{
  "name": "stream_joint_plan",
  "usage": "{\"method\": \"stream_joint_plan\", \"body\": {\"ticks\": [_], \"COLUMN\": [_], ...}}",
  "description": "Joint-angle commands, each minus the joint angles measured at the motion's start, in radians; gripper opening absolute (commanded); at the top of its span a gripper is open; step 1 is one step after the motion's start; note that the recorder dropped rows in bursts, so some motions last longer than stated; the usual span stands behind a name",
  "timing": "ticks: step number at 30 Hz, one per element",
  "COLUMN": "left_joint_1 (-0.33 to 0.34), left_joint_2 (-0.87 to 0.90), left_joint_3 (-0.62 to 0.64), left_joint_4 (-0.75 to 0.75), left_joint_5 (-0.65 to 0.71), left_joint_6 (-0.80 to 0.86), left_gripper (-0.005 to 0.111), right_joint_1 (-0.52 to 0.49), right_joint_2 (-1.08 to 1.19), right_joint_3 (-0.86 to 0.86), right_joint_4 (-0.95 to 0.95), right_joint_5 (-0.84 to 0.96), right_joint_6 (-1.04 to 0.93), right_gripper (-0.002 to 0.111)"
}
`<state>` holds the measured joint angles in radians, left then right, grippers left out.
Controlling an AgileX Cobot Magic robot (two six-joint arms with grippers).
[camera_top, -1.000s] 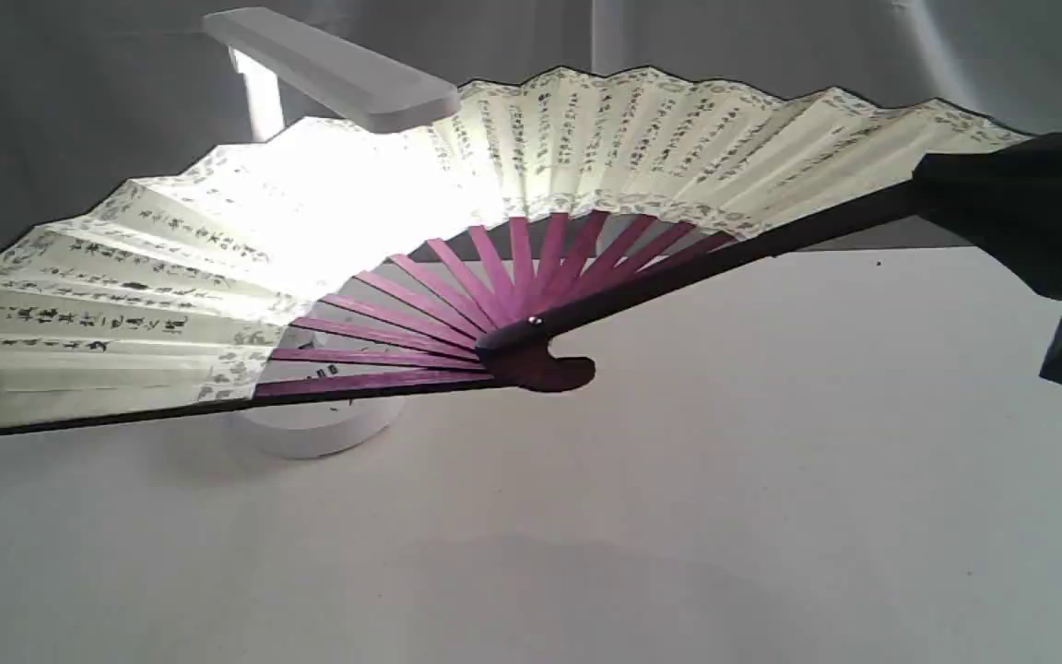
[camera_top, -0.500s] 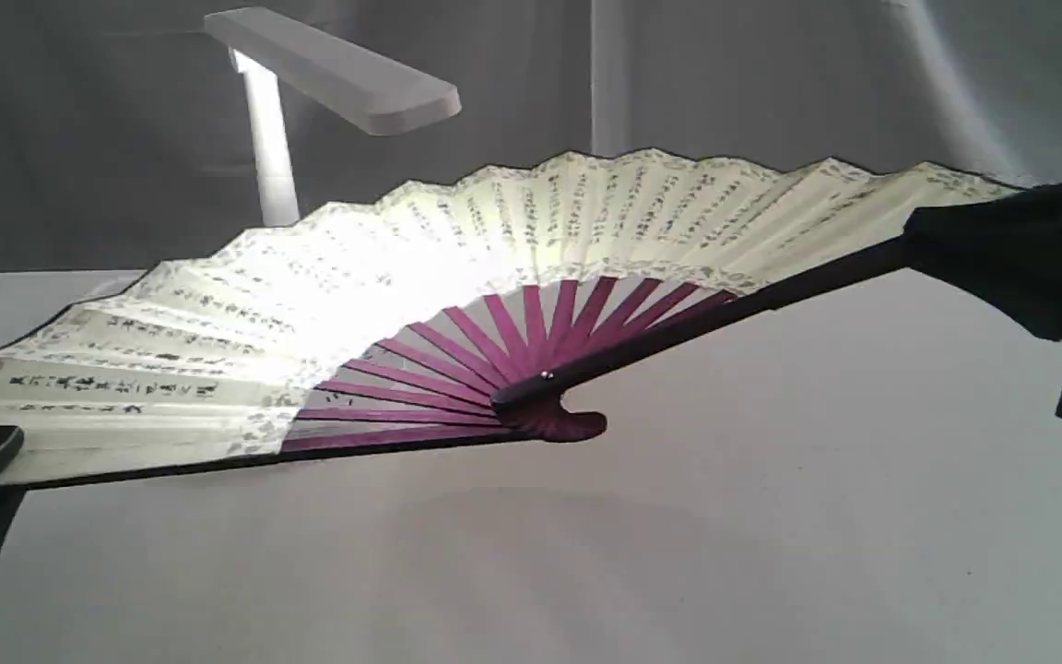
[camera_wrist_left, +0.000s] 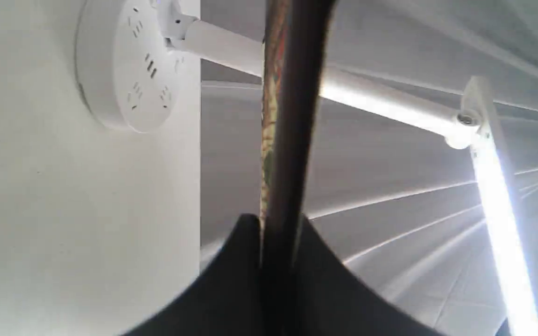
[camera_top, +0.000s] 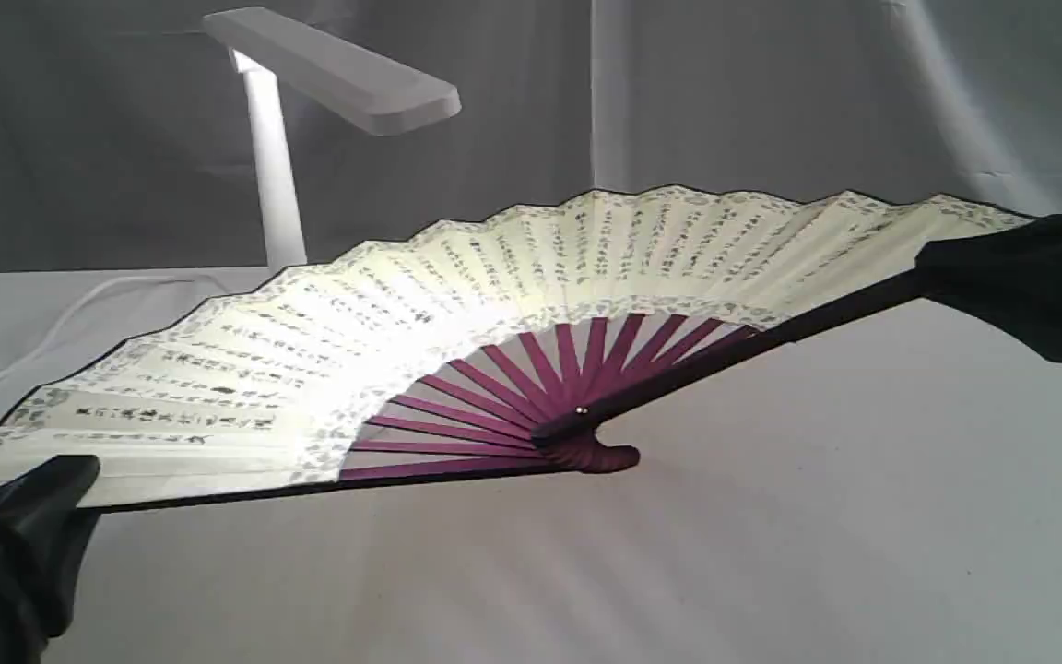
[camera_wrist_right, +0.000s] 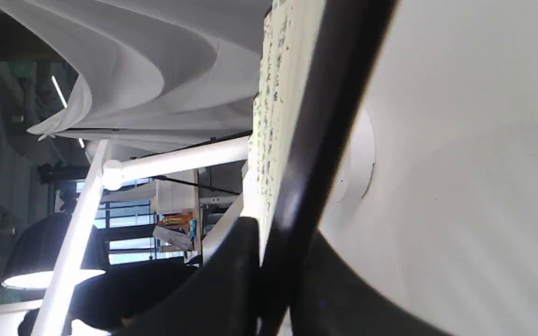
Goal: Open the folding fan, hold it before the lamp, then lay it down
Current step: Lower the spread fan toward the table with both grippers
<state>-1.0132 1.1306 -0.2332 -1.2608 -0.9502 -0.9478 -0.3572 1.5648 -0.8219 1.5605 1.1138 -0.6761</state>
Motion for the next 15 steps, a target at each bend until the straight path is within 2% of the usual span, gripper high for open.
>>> {"method": "stream_joint_plan", "body": {"ticks": [1, 15], "left_joint_1": [0.009, 0.009], "left_joint_2": [0.066, 0.302], "left_joint_3": [-0.033, -0.177], "left_joint_4": [-0.045, -0.034], "left_joint_5": [-0.09, -0.088], "left_joint_6": [-0.047, -0.048], "left_gripper": [0.0, 0.0], "right_joint_1": [-0.042, -0.147], "right_joint_2": [0.002, 0.002], "right_joint_3": [-0.001, -0.001], "right_joint_4": [-0.037, -0.166], "right_joint_5": [-0.134, -0.235], "right_joint_6": [-0.02, 0.05], "right_gripper": [0.0, 0.0]}}
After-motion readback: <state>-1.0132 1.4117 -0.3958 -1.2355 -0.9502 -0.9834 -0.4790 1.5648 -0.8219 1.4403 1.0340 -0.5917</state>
